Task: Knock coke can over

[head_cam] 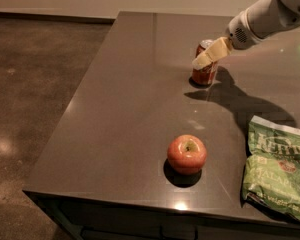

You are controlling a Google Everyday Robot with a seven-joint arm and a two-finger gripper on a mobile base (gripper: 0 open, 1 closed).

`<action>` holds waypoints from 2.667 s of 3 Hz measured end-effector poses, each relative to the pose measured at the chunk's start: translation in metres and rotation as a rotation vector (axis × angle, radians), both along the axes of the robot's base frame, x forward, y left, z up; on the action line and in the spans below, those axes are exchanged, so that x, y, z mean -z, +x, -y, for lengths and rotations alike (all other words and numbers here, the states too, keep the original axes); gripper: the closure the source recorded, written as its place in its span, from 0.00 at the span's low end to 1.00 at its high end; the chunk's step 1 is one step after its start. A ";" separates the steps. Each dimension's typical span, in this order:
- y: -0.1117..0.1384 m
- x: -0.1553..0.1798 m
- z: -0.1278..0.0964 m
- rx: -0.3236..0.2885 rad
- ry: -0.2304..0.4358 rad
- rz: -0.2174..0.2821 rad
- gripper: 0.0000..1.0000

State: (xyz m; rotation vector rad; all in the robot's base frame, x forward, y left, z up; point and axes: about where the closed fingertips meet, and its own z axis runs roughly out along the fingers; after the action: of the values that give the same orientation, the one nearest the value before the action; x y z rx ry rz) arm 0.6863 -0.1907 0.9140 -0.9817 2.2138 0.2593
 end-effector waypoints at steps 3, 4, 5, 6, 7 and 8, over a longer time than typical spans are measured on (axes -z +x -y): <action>-0.002 -0.002 -0.020 -0.058 0.043 0.034 0.63; -0.010 -0.027 -0.029 -0.097 -0.030 0.058 0.87; -0.017 -0.045 -0.041 -0.134 -0.187 0.025 1.00; -0.023 -0.043 -0.060 -0.205 -0.369 -0.052 1.00; -0.027 -0.037 -0.072 -0.266 -0.493 -0.117 1.00; -0.029 -0.033 -0.081 -0.325 -0.545 -0.151 0.83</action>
Offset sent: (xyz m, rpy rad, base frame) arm -0.0013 0.0188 -0.0005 0.0525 -0.0403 0.0558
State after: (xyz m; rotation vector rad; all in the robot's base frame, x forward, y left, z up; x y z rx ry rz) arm 0.6570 -0.1098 0.9474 -1.6683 2.3022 -0.1454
